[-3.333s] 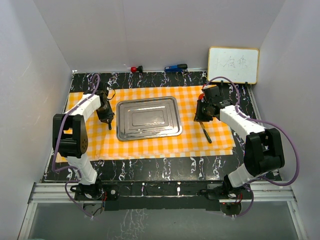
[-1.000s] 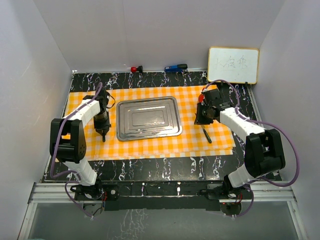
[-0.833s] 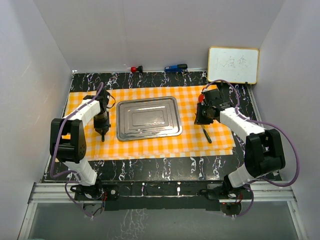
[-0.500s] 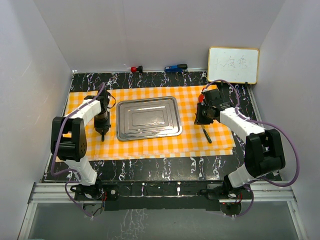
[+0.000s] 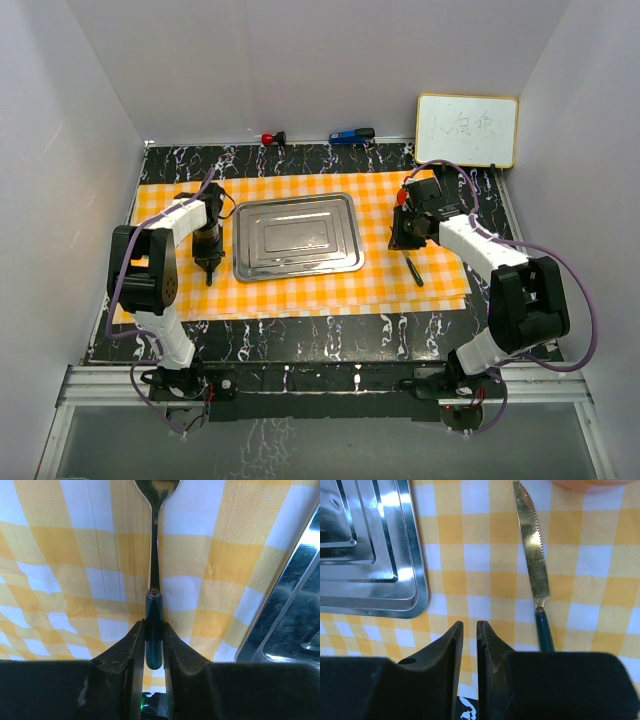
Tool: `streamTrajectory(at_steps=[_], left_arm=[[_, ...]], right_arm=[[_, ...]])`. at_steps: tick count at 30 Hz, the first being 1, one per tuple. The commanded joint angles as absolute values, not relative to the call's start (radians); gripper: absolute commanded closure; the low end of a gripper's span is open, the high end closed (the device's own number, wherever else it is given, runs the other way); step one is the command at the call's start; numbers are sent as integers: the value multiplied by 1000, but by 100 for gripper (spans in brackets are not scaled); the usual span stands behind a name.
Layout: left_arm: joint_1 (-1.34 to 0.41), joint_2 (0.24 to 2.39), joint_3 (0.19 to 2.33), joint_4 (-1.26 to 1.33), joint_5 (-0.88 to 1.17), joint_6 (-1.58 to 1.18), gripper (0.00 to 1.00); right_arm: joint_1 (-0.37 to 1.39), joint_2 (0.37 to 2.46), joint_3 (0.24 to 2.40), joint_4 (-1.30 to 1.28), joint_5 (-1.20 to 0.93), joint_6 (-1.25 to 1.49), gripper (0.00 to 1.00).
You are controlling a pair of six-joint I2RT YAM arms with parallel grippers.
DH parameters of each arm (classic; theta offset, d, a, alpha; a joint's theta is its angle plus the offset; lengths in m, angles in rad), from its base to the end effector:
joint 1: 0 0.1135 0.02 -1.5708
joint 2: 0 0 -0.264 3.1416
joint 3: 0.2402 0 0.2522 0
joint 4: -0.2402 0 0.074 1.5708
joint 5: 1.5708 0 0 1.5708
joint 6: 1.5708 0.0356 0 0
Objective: Set the dinner table for one person
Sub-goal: Adjust the fork on the napkin.
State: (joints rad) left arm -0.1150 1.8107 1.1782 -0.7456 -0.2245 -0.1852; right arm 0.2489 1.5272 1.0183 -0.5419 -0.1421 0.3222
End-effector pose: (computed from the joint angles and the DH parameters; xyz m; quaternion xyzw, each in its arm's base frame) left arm 0.3353 -0.0308 0.1668 -0.0455 0.9881 0.0959 0.1112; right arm 0.2953 0.0802 0.2155 0.0171 0.9640 0.1381 0.2267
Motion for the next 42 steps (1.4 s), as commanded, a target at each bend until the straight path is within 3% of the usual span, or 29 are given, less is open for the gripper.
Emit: streamTrajectory(at_steps=[1, 18, 30, 35, 38, 42], left_arm=[[-121, 1820, 1197, -764, -223, -197, 94], [-121, 1787, 1219, -805, -253, -209, 74], [-123, 1695, 1301, -837, -276, -243, 70], [-113, 1842, 1468, -908, -415, -273, 70], [-96, 1954, 1591, -939, -438, -299, 71], [-20, 2005, 1653, -880, -338, -311, 75]], right_arm=[[253, 1522, 1031, -494, -143, 320, 84], [253, 1528, 1026, -499, -141, 322, 84], [253, 1520, 1054, -507, -116, 334, 84], [253, 1529, 1091, -521, -86, 334, 85], [253, 1524, 1106, -523, -77, 333, 88], [251, 1505, 1098, -520, -84, 325, 100]])
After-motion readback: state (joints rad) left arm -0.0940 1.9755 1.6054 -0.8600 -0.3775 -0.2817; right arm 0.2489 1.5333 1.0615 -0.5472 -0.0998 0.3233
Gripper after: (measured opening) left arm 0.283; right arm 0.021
